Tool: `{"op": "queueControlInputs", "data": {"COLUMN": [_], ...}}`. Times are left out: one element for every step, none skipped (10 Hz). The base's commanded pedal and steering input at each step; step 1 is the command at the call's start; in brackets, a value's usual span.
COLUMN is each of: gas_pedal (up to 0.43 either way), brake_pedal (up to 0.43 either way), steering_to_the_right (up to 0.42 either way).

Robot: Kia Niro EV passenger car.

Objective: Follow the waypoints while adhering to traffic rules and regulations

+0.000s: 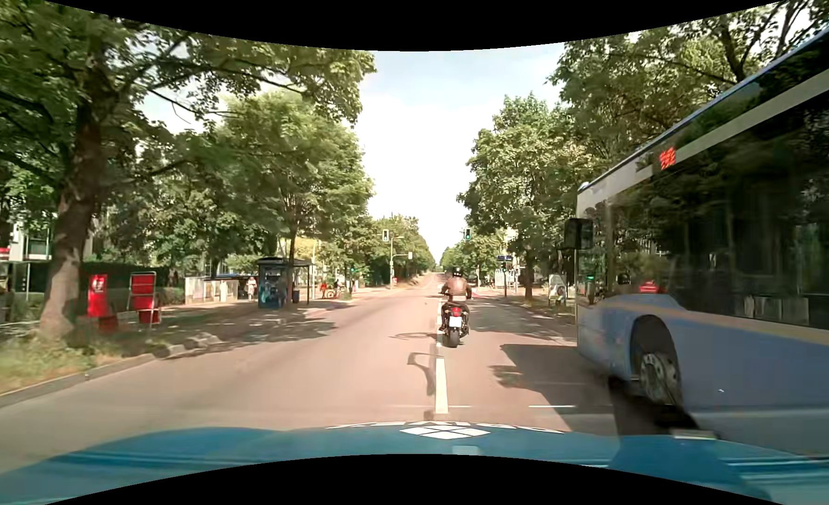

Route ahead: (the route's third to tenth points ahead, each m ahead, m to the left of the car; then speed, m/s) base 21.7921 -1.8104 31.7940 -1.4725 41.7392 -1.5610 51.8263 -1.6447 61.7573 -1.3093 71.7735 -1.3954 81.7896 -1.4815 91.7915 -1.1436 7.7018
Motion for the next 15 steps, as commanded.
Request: {"op": "queueControlInputs", "data": {"gas_pedal": [0.067,0.067,0.067,0.11,0.118,0.118,0.118,0.118,0.118,0.118,0.138,0.138,0.138,0.138,0.15], "brake_pedal": [0.0,0.0,0.0,0.0,0.0,0.0,0.0,0.0,0.0,0.0,0.0,0.0,0.0,0.0,0.0], "steering_to_the_right": [0.027,0.029,0.029,0.029,0.029,0.029,0.03,0.029,0.03,0.029,0.029,0.029,0.028,0.026,0.025]}}
